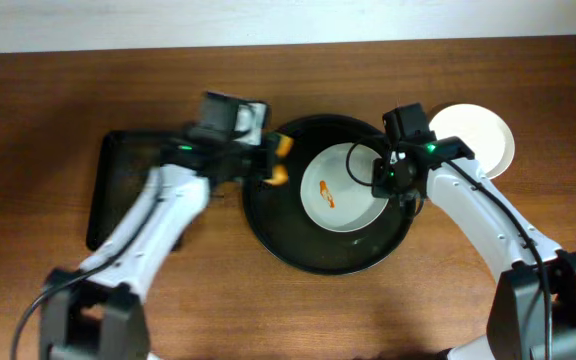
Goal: Clean dirty plates on tray and stack at the side
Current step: 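Scrub the sauced plate with the left-gripper sponge while right holds it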
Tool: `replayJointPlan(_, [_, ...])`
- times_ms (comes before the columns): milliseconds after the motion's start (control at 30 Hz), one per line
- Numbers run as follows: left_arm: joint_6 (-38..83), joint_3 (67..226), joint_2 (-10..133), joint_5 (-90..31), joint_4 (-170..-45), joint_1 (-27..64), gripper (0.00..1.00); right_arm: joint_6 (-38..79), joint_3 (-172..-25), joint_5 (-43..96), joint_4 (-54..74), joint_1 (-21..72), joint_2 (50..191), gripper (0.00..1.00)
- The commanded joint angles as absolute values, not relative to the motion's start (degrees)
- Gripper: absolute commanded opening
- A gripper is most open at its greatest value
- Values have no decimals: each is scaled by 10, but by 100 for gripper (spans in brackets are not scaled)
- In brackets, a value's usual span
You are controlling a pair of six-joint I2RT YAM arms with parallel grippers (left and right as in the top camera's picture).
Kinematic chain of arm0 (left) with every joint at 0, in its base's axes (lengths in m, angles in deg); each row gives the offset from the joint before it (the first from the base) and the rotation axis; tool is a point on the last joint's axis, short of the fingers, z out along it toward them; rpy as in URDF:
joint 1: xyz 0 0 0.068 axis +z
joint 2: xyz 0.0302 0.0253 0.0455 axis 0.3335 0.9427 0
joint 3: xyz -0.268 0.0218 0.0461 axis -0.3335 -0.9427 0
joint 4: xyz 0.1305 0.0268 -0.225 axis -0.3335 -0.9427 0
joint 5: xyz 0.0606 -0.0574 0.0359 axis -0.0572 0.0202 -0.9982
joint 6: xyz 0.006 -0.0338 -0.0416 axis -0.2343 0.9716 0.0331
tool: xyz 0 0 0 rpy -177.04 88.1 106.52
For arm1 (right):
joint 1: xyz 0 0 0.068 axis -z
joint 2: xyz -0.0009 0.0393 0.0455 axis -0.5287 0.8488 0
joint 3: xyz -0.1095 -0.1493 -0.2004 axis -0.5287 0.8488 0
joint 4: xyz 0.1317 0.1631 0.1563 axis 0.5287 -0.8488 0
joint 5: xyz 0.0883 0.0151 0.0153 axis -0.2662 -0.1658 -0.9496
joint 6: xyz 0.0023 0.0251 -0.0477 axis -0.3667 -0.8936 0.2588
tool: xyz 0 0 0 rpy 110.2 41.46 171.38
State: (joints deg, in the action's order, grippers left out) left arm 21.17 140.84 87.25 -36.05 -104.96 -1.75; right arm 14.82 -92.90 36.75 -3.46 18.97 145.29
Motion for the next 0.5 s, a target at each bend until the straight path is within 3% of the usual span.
replayJointPlan(0, [260,1416,926,-371,-1010,-76,0,69,-913,390,-32,188,1435,4])
replayJointPlan(467, [289,1416,1044,-394,-957,-184,0,69,-891,392,-33,188,1435,4])
